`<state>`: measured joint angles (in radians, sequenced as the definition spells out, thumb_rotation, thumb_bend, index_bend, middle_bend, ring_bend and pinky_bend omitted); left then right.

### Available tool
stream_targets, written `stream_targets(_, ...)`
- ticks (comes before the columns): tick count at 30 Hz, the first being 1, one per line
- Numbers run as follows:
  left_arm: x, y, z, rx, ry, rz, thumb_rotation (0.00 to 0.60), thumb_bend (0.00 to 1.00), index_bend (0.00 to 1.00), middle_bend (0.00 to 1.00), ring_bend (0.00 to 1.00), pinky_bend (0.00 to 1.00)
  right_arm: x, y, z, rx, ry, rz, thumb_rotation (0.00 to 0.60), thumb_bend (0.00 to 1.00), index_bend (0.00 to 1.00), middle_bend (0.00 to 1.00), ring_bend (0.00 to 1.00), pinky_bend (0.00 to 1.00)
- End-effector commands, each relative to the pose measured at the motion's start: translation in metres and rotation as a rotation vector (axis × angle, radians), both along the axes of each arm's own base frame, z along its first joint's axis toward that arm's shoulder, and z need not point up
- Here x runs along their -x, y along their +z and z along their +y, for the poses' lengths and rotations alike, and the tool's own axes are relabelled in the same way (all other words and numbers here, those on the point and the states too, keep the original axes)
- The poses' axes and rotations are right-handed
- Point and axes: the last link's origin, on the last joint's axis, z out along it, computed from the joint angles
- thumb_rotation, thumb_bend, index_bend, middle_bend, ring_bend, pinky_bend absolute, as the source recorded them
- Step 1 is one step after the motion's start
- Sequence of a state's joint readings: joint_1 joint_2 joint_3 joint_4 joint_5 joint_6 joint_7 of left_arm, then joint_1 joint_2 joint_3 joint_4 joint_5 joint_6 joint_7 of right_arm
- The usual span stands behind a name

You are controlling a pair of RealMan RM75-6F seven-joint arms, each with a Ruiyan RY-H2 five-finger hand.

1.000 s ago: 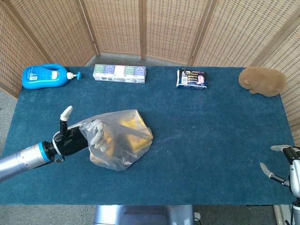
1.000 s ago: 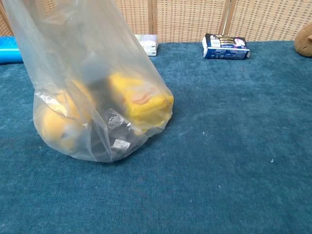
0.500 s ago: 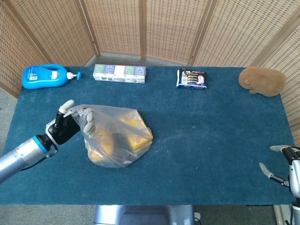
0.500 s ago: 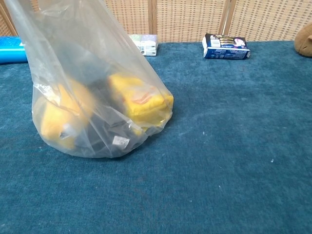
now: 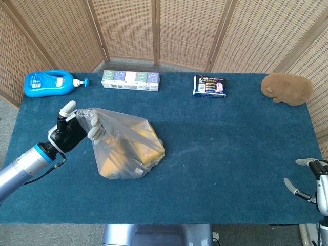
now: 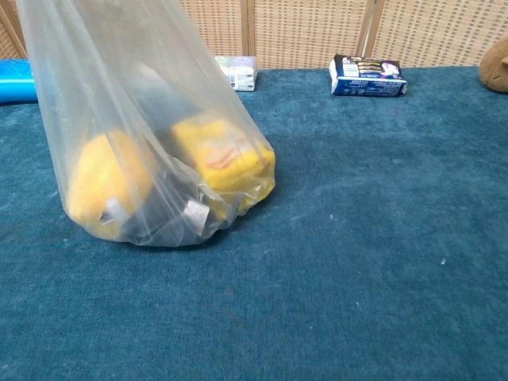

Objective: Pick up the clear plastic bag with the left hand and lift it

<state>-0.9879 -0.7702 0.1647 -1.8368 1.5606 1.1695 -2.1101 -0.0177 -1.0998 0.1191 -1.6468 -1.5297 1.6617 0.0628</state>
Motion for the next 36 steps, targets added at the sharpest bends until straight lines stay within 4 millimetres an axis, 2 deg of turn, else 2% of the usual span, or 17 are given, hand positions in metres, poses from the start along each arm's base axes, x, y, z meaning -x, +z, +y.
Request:
stream_targets(1,-0.007,0.005,0.000,-0.011,-0.020,-0.017,0.000,0.27,0.60,0.75,0.71,0.65,0.000,0.000,0.000,0.000,0.001,0.000,0.409,0.27,0.37,0.41,0.40,0.25)
stream_targets(36,-0.117,0.055,0.026,-0.113,-0.175,-0.130,0.000,0.27,0.60,0.75,0.71,0.65,0.005,-0.004,-0.004,-0.003,-0.024,-0.005,0.406,0.27,0.37,0.41,0.40,0.25)
